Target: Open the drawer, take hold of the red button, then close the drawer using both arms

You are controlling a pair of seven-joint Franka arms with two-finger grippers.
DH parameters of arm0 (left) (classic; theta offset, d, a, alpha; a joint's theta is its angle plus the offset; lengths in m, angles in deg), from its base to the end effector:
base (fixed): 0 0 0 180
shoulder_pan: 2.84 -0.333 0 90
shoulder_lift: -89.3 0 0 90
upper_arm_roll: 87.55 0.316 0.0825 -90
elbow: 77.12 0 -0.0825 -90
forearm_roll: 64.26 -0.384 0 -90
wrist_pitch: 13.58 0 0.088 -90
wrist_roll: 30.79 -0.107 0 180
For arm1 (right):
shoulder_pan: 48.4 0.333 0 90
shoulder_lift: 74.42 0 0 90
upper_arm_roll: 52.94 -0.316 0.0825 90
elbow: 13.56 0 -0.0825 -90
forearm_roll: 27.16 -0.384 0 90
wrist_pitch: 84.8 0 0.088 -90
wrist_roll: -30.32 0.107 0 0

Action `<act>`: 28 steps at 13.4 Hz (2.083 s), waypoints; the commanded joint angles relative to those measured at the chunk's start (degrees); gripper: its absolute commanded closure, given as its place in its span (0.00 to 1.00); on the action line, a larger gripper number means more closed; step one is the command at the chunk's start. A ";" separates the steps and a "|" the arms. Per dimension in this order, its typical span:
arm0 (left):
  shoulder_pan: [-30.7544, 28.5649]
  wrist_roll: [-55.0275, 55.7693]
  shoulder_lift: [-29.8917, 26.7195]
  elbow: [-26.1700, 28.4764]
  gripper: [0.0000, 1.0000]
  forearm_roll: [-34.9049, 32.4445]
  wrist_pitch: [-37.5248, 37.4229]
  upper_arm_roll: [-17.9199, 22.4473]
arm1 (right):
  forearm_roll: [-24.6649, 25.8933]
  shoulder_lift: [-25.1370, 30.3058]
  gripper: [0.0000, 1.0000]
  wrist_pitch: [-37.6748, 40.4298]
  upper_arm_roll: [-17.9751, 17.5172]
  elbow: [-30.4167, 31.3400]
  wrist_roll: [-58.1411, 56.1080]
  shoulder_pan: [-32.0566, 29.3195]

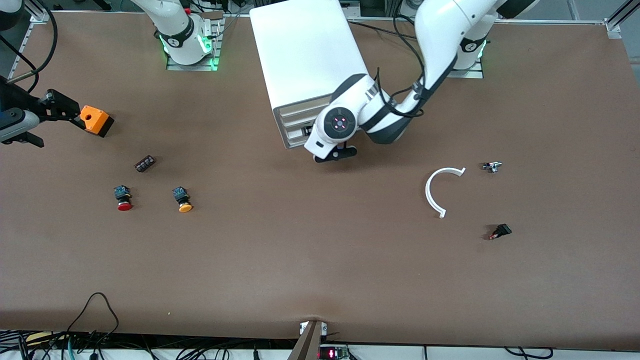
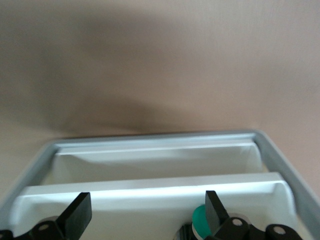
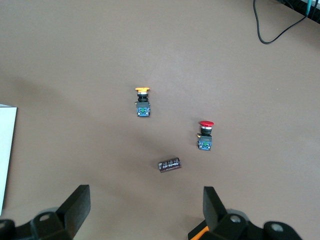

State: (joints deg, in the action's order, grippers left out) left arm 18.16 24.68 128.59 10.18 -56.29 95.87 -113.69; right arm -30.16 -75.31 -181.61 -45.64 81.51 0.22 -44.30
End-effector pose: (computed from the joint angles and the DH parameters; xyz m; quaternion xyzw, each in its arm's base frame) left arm 0.4879 -0.4724 0.2756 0.9628 0.1289 -0.2342 0.0383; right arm 0.5669 -0.0262 0.5844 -0.9729 -0.2297 -0.0143 0.0218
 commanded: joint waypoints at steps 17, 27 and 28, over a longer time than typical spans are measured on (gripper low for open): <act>-19.23 -35.93 -17.48 -2.42 0.00 -16.93 -10.84 6.35 | -0.25 -1.74 0.00 -2.23 0.79 -2.07 0.74 0.73; -26.61 -56.00 -34.10 9.98 0.00 -12.62 -12.16 18.31 | 0.53 -2.09 0.00 -3.73 0.62 -2.34 0.66 0.99; -27.06 -56.00 -35.15 11.03 0.00 -12.28 -12.16 19.36 | 0.53 -2.09 0.00 -3.73 0.62 -2.34 0.66 1.08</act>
State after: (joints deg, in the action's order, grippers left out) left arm -7.67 -29.49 97.94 16.50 -70.02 83.50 -95.64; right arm -30.06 -76.89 -185.61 -45.31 80.52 0.29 -43.77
